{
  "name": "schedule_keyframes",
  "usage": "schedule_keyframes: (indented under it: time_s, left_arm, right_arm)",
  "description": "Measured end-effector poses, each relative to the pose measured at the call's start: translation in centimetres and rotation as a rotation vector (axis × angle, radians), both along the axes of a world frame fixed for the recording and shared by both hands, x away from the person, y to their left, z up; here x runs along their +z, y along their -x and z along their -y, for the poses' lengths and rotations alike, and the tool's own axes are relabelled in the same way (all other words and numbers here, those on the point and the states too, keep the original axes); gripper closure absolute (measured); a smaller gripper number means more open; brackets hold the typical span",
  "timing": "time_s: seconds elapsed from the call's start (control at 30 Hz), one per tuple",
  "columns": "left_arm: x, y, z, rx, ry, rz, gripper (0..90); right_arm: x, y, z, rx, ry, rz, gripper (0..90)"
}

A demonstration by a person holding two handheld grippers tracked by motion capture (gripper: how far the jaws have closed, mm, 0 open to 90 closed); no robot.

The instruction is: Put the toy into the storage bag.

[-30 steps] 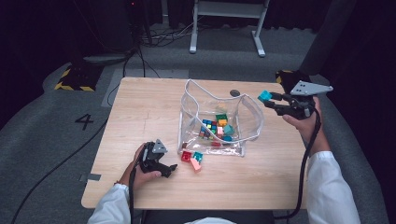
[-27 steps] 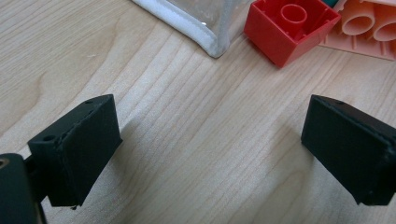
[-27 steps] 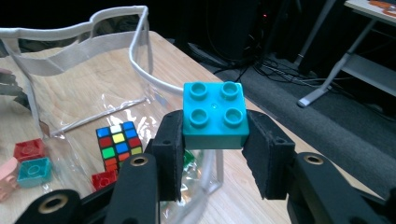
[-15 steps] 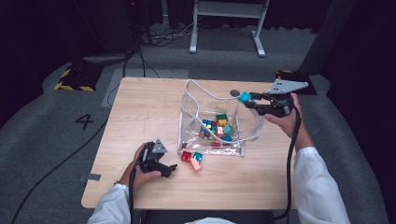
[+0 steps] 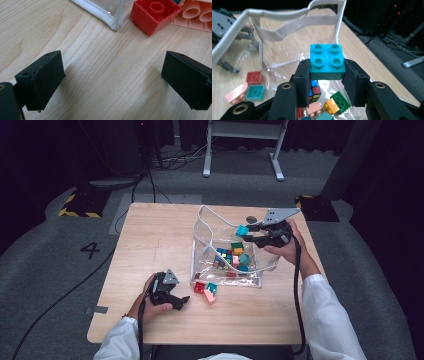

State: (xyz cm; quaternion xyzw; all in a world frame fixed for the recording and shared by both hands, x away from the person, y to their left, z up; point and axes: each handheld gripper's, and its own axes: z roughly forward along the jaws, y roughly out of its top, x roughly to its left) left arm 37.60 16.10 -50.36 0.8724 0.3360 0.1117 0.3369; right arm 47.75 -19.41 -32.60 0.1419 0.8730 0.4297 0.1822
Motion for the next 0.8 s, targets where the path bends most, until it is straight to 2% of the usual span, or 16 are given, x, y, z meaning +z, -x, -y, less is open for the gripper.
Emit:
schedule_keyframes:
  time_s: [0.23,0.43,0.6,0.8]
  left_arm:
    - [0.0,0.0,0.0,0.001,-0.003,-0.002,4.7]
    - [0.0,0.1,0.0,0.001,-0.004,-0.002,4.6]
    - [0.0,0.1,-0.1,-0.002,-0.004,0.001,4.6]
    - [0.0,0.1,-0.1,-0.001,-0.004,0.002,4.6]
  right_arm:
    - [-0.7,-0.7,-1.4,0.002,0.099,-0.036,59.2]
    - [-1.4,-1.1,-2.4,0.025,0.226,-0.071,59.2]
    - [-1.9,-1.9,-2.8,0.029,0.316,-0.054,59.2]
    - [-2.3,-2.1,-3.1,0.003,0.429,-0.081,59.2]
